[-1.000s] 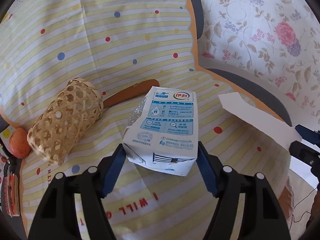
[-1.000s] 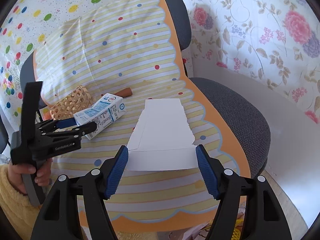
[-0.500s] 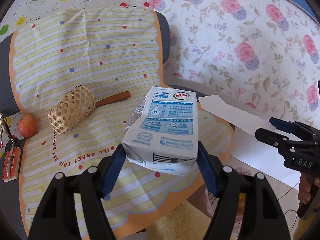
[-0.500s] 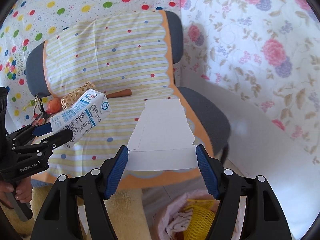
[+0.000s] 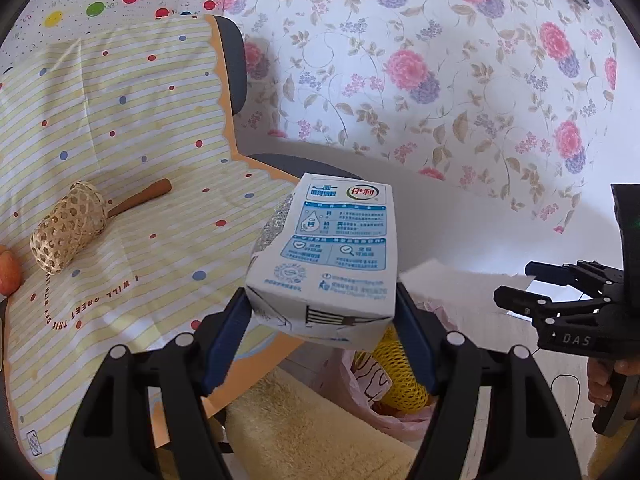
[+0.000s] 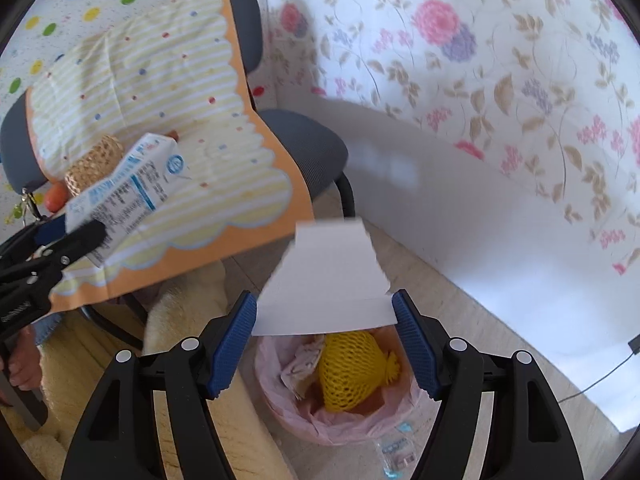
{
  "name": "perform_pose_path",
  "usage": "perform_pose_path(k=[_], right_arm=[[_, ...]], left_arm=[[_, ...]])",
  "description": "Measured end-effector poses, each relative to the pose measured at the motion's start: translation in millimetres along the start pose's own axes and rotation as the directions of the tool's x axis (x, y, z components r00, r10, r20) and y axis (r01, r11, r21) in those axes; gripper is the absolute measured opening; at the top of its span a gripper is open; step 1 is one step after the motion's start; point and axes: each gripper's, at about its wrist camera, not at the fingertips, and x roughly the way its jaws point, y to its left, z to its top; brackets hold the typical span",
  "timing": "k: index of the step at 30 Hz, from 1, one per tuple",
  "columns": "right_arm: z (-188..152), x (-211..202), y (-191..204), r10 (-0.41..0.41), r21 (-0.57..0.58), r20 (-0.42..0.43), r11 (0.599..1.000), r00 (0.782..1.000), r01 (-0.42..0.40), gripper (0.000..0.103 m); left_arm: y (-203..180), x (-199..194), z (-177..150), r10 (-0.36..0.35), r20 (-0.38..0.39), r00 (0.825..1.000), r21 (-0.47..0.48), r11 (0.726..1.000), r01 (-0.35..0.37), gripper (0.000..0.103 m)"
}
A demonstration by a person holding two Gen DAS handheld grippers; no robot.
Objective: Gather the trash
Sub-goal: 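Open the right tool to drop the paper strip while the left tool drops the carton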
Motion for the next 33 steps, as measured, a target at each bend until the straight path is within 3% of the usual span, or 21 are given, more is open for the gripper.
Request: perform_pose_path(k=[5,13,20,26,29,31,33], right_arm=[[0.6,13.2,-6.2,0.020,0.031,-0.016,0.999,1.000,-0.019,0.079],[18.0,3.7,-12.6,0.064,0.080,0.091,0.994,0.994,-0.071,0.079],[24.9,-0.4,-32.1,0.037,0.128,0.137,0.990,0.990,-0.055,0.079],[17.4,-7.3,-59.0,0.000,0.181,0.149,0.983,0.989,-0.027,0.079],[15.4,-11.8,-71.3,-0.017,0.207,0.160,0.978,0.987,-0.017,0.079],[15.3,-14.3,-75.8,-0.025,0.214,0.168,0.977,0.985,-0.012,0.079],[16.3,-14.6,-77.1,-0.027,0.212,0.171,0.977,0.985,-0.010,0.079]], left_arm=[[0.9,6.7,-2.7,0.012,-0.023,1.000,-0.001,1.000,-0.012,0.069],[-10.5,21.1,-9.8,-0.026,-0.056,0.998,0.024,0.999,0.027,0.069],[-48.0,42.4,-7.0,-0.114,-0.075,0.991,0.131,0.984,0.123,0.069],[-82.8,58.2,-7.9,-0.220,-0.107,0.970,0.199,0.951,0.237,0.069],[-95.3,61.6,-6.9,-0.249,-0.100,0.963,0.226,0.937,0.266,0.071],[-101.5,64.5,-7.3,-0.240,-0.102,0.965,0.245,0.935,0.258,0.081],[-102.8,68.0,-9.2,-0.211,-0.107,0.972,0.254,0.939,0.232,0.083]])
